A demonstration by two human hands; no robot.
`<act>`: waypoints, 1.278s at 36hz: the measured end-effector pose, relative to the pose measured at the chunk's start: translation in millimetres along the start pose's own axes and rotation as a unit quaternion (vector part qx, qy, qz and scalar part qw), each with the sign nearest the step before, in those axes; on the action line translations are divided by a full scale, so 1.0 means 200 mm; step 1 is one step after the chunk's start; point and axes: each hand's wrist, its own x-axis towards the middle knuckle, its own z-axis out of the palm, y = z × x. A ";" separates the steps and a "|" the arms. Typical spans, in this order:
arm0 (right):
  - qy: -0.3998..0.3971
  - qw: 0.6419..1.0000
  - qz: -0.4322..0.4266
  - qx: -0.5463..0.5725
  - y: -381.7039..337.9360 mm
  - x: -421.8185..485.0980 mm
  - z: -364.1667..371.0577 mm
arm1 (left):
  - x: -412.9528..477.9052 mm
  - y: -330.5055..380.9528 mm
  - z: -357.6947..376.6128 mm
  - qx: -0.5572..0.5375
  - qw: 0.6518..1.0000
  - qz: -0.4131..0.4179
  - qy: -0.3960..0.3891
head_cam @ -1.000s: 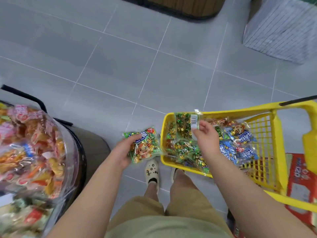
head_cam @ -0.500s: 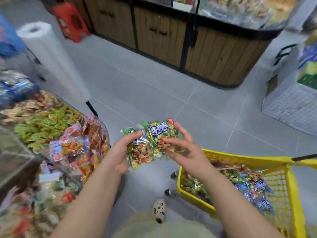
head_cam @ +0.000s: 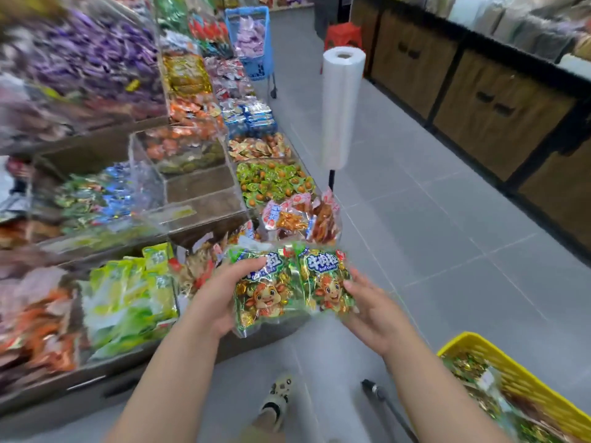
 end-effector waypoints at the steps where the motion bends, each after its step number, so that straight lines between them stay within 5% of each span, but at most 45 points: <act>1: -0.017 1.000 0.016 0.005 0.04 0.03 0.04 | -0.01 0.01 -0.08 -0.013 1.000 0.002 0.011; 16: -0.053 0.996 0.071 0.015 0.59 0.74 1.00 | -0.01 0.38 -1.40 -0.104 0.983 0.071 0.132; 22: 0.014 0.993 0.084 -0.077 0.80 0.99 1.29 | 0.02 0.55 -1.81 -0.115 0.979 0.083 0.147; 27: 0.058 0.984 0.068 -0.152 0.85 1.16 1.43 | 0.09 0.63 -2.02 -0.109 0.978 0.098 0.148; 46: -0.018 0.934 0.027 -0.355 0.82 1.89 1.90 | 0.26 0.72 -2.34 -0.142 0.959 0.129 0.207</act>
